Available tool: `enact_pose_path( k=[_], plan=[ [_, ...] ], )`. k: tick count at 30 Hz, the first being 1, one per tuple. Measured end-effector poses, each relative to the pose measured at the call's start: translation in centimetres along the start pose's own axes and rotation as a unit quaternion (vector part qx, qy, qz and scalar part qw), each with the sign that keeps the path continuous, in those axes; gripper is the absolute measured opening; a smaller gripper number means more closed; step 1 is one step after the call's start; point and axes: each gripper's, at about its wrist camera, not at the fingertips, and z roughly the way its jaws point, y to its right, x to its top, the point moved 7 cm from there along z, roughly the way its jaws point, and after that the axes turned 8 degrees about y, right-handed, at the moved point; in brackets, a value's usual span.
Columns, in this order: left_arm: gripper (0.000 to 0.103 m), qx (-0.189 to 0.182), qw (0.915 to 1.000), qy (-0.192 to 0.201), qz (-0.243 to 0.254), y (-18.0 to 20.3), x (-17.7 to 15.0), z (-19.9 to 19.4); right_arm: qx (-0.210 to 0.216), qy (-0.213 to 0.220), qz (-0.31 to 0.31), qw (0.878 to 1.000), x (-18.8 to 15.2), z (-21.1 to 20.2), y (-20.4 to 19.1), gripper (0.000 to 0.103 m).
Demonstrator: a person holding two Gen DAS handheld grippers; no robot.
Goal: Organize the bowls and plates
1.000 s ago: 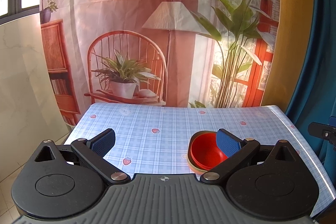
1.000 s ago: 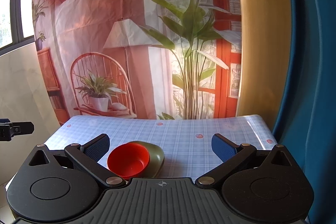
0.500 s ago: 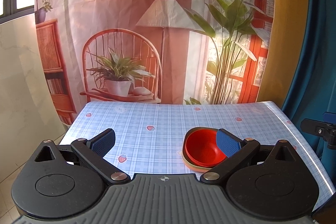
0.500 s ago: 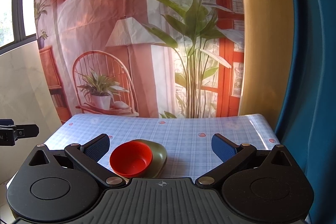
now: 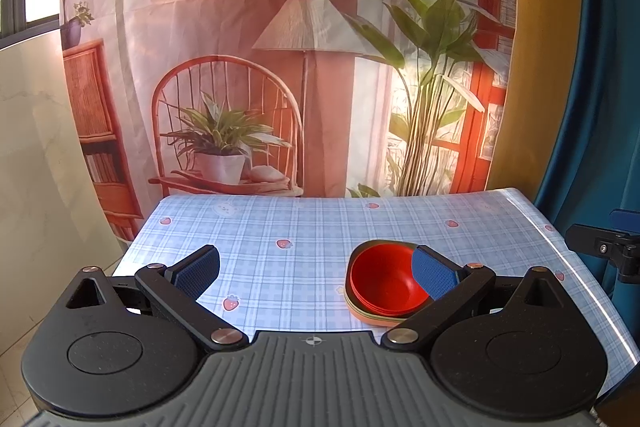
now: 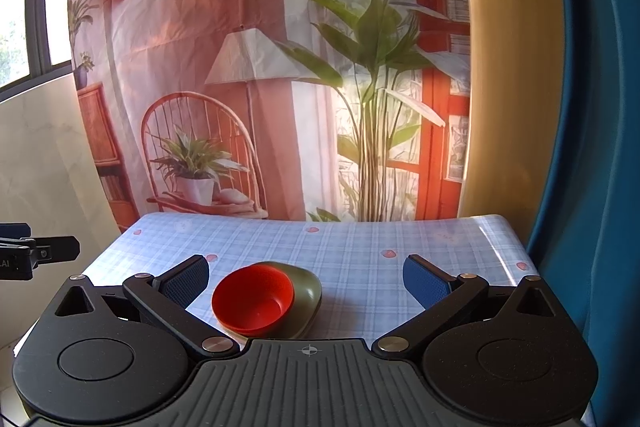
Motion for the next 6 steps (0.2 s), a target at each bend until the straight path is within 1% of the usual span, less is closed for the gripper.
enact_pose_path(
  k=[6],
  plan=[
    [0.103, -0.002, 1.0, -0.005, 0.0, -0.01, -0.26, 0.57, 0.0, -0.003, 0.0, 1.0, -0.14, 0.25, 0.06, 0.103]
  ],
)
